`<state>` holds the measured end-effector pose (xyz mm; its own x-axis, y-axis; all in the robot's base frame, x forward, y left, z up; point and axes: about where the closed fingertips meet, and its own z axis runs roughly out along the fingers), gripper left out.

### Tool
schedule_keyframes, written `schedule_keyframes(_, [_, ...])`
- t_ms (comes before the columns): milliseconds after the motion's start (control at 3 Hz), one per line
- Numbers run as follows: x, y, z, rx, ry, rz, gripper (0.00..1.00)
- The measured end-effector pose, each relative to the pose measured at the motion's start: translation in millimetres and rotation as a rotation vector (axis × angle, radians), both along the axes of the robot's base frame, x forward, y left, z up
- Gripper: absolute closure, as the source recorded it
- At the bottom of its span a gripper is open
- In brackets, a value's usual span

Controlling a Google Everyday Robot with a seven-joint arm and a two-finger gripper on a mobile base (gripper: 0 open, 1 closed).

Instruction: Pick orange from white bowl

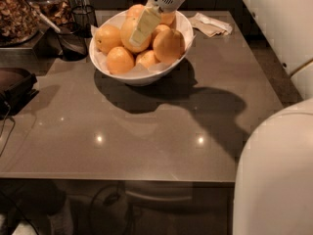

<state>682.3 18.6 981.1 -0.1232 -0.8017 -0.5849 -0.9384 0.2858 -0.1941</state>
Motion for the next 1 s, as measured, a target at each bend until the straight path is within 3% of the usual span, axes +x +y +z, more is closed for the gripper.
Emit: schedule_keyframes(1000, [20, 23, -25, -0.027, 0.034, 0.068, 0.24])
